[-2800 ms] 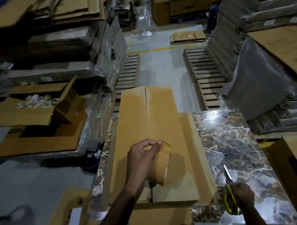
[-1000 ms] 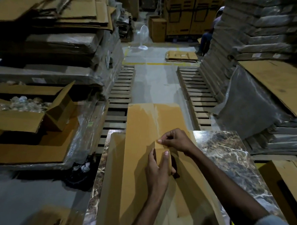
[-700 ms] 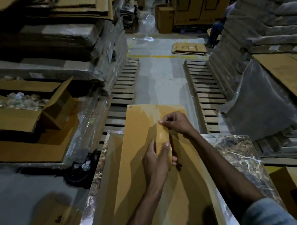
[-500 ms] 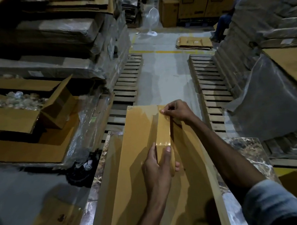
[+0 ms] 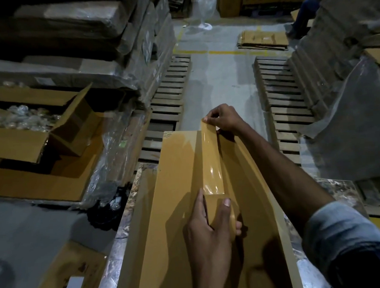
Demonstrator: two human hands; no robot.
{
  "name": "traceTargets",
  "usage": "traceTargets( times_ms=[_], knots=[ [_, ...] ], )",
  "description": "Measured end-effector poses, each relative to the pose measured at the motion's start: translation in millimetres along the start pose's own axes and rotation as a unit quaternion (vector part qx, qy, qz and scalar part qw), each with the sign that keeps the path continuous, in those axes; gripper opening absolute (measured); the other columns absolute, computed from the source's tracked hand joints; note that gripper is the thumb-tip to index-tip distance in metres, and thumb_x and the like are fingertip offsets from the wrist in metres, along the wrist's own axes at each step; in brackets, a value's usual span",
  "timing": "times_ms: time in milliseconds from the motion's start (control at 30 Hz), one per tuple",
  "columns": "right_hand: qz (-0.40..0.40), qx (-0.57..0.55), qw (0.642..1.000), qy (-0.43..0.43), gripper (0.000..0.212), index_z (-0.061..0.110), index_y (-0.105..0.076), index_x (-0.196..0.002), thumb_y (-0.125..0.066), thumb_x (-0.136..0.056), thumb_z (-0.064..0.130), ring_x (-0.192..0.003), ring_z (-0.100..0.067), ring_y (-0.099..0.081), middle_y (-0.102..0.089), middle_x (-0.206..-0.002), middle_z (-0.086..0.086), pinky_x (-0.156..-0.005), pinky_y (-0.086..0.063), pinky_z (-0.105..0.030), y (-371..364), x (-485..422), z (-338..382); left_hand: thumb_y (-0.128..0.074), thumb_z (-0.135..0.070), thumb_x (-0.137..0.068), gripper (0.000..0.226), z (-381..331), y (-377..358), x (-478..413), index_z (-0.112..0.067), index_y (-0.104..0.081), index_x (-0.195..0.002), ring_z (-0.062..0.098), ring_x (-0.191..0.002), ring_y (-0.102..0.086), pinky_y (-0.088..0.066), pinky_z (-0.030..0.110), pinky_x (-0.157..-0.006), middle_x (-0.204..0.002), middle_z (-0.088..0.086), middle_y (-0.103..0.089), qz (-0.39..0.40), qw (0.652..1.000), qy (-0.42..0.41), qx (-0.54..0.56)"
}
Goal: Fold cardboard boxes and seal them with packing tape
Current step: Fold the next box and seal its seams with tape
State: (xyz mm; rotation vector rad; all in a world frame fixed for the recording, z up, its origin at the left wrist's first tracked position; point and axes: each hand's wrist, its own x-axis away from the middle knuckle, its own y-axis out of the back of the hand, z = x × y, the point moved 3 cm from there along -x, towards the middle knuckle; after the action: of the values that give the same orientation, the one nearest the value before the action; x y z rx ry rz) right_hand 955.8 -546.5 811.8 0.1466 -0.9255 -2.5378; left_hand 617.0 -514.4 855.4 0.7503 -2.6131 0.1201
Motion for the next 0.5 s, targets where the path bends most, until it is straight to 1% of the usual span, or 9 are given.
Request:
traceTargets(
  times_ms=[67, 200, 267, 333, 433, 500],
  knots=[
    [0.006, -0.002, 1.000, -0.005, 0.021, 0.006, -0.077, -0.102, -0.071, -0.097, 0.026, -0.093, -0.016, -0.068, -0.073, -0.103, -0.008, -0.078, -0.061, -0.034, -0.1, -5.0, -2.7, -0.068, -0.046, -0.093, 0.072, 0.4, -0.3, 1.8, -0.043, -0.034, -0.156, 0.016, -0.079, -0.078, -0.058, 0.017, -0.063, -0.116, -0.010, -0.070, 0.004, 1.000, 0.001, -0.004],
    [0.025, 0.014, 1.000, -0.005, 0.019, 0.009, -0.078, -0.100, -0.073, -0.095, 0.027, -0.091, -0.013, -0.067, -0.075, -0.102, -0.005, -0.073, -0.056, -0.026, -4.0, -9.5, -3.5, -0.069, -0.047, -0.092, 0.073, 1.6, -1.5, 1.7, -0.044, -0.033, -0.156, 0.014, -0.078, -0.077, -0.063, 0.026, -0.068, -0.115, -0.018, -0.065, 0.004, 1.000, 0.006, -0.010],
    [0.032, 0.018, 0.999, -0.013, 0.018, 0.009, -0.078, -0.099, -0.074, -0.095, 0.026, -0.089, -0.011, -0.067, -0.075, -0.101, -0.005, -0.070, -0.053, -0.024, -6.5, -10.7, -4.3, -0.069, -0.048, -0.092, 0.075, 2.3, -2.6, 0.2, -0.043, -0.033, -0.157, 0.013, -0.077, -0.077, -0.064, 0.030, -0.071, -0.114, -0.018, -0.065, 0.005, 1.000, 0.009, -0.016],
    [0.038, 0.016, 0.999, -0.022, 0.017, 0.009, -0.078, -0.097, -0.074, -0.095, 0.026, -0.089, -0.011, -0.067, -0.075, -0.102, -0.005, -0.068, -0.051, -0.023, -8.0, -10.9, -5.2, -0.069, -0.048, -0.092, 0.076, 2.0, -3.0, 0.4, -0.042, -0.032, -0.158, 0.013, -0.077, -0.077, -0.064, 0.029, -0.071, -0.117, -0.013, -0.068, 0.008, 1.000, 0.012, -0.021],
    [0.043, 0.015, 0.998, -0.033, 0.018, 0.008, -0.078, -0.096, -0.074, -0.094, 0.025, -0.088, -0.012, -0.066, -0.074, -0.100, -0.005, -0.068, -0.051, -0.024, -8.0, -11.5, -6.0, -0.069, -0.048, -0.093, 0.076, 0.0, -2.2, -0.2, -0.042, -0.031, -0.158, 0.012, -0.078, -0.077, -0.062, 0.025, -0.067, -0.122, -0.009, -0.067, 0.003, 1.000, 0.017, -0.018],
    [0.047, 0.010, 0.998, -0.038, 0.018, 0.007, -0.078, -0.095, -0.074, -0.095, 0.025, -0.090, -0.013, -0.067, -0.074, -0.100, -0.004, -0.069, -0.052, -0.025, -7.8, -12.4, -7.4, -0.069, -0.047, -0.092, 0.076, -0.7, -1.9, -1.0, -0.041, -0.031, -0.158, 0.013, -0.078, -0.077, -0.062, 0.025, -0.066, -0.121, -0.007, -0.069, 0.003, 1.000, 0.024, -0.019]
  ],
)
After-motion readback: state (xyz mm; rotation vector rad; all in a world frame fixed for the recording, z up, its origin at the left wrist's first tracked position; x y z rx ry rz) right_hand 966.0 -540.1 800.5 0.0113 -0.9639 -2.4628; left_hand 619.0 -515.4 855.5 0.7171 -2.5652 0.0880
